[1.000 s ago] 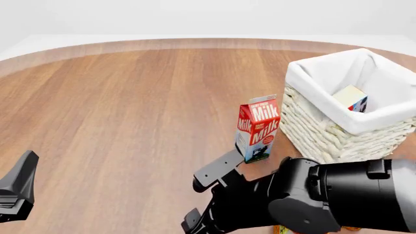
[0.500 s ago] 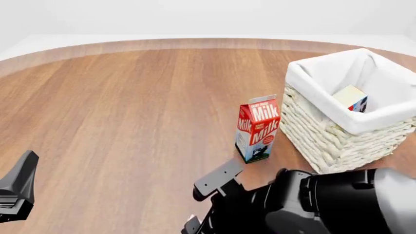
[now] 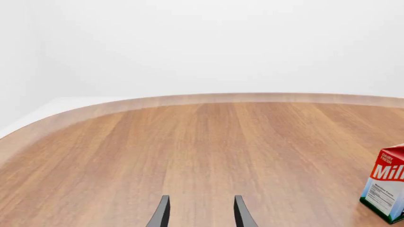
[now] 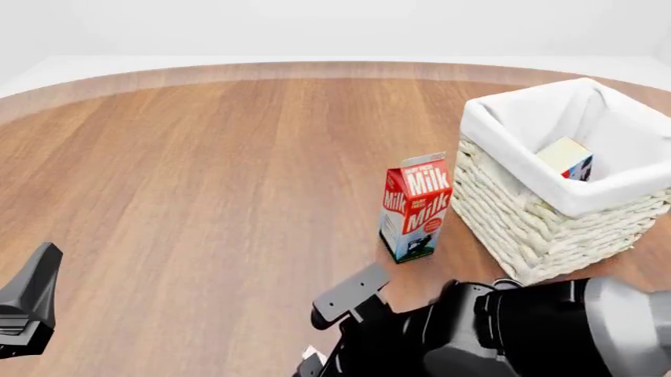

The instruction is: Pick up the cream cheese box and the butter, and put them in the basket.

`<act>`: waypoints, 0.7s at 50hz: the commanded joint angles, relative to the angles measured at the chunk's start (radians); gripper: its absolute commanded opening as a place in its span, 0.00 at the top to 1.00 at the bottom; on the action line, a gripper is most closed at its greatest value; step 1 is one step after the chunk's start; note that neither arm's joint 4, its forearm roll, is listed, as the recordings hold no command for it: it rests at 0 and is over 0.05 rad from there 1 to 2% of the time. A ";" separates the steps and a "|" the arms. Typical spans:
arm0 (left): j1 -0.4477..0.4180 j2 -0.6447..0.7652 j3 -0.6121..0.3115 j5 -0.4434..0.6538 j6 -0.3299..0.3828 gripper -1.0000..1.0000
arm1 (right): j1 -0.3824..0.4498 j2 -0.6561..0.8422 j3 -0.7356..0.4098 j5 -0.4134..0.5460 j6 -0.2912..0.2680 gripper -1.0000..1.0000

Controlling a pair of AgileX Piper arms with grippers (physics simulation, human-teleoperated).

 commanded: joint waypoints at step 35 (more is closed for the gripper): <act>0.000 0.000 0.000 0.000 0.000 0.00 | -0.003 0.071 0.057 -0.092 0.019 0.00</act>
